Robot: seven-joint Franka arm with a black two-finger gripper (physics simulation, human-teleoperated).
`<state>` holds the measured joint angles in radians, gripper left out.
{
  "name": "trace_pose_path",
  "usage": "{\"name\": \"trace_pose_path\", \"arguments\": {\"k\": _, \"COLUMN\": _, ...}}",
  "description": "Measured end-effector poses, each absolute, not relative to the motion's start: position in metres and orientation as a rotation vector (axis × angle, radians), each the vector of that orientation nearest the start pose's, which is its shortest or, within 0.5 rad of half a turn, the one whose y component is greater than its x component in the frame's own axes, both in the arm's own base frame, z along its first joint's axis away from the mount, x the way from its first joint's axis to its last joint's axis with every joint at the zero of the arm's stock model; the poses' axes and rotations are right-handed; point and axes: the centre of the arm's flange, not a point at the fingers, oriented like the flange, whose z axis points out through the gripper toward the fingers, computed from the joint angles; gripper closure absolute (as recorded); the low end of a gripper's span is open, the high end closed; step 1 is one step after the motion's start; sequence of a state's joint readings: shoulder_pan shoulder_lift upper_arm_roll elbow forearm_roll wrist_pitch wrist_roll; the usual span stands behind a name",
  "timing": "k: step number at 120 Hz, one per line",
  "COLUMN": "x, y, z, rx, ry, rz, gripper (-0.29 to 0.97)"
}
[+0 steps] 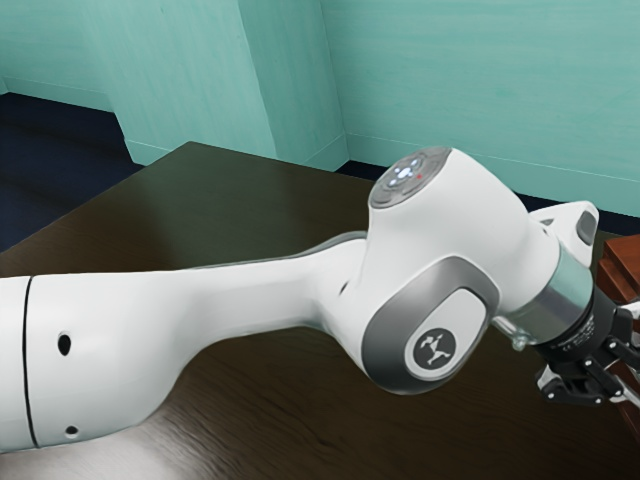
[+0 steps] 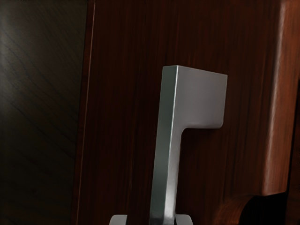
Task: Pull the drawer handle with one arm to open the drawer
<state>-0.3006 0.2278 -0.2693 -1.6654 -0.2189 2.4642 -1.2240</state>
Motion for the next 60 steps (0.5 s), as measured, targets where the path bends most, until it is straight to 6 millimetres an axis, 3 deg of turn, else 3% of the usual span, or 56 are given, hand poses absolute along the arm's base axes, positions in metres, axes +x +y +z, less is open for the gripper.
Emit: {"name": "trace_pose_path", "arguments": {"k": 60, "x": 0.557, "y": -0.342, "z": 0.542, "rx": 2.386, "ry": 0.960, "rz": 0.262, "gripper": 0.69}}
